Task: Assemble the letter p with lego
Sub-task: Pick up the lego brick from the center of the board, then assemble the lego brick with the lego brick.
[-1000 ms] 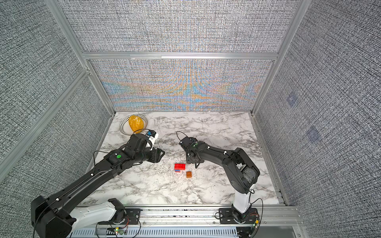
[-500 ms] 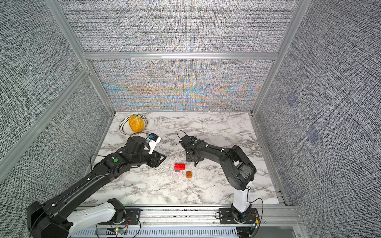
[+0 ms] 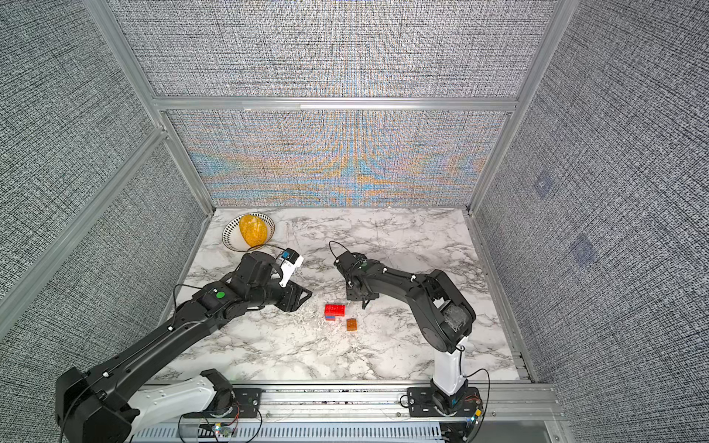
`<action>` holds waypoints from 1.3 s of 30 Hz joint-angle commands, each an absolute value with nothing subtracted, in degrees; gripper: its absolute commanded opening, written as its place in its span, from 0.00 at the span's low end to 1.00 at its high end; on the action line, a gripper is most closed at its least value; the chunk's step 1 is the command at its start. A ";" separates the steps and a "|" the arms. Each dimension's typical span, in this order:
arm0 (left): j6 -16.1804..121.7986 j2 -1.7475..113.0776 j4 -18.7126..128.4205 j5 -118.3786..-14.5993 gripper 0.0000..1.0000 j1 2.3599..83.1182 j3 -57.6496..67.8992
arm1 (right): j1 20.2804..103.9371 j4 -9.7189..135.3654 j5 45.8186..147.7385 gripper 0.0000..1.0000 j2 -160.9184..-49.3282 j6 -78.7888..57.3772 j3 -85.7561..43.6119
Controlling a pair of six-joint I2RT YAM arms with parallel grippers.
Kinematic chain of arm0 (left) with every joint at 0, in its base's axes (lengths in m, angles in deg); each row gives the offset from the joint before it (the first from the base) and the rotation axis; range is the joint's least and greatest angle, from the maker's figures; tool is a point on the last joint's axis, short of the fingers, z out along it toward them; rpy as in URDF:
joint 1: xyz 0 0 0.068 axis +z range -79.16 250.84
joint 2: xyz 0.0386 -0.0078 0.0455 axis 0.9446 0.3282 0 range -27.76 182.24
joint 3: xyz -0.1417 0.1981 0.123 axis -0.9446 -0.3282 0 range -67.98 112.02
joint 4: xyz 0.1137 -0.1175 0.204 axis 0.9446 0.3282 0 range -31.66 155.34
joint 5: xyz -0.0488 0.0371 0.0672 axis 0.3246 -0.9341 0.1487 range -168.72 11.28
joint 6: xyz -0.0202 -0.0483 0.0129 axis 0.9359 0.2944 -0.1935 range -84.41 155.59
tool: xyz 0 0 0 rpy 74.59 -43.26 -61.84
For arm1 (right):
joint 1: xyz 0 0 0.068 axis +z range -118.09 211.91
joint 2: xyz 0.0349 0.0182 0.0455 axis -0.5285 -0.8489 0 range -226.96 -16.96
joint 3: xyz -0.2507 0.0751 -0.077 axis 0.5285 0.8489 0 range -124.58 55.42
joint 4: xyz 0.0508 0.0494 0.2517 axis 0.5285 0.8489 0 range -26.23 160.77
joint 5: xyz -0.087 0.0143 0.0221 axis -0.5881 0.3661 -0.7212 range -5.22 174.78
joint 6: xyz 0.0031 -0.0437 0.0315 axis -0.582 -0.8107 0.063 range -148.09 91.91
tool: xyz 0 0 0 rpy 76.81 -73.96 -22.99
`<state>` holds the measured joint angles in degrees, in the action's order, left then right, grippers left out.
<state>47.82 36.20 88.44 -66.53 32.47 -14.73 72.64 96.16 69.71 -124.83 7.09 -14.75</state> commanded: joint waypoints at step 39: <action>61.87 25.82 96.19 -78.57 0.65 49.51 -19.14 | 84.28 108.22 85.25 0.14 -115.60 -72.08 -25.85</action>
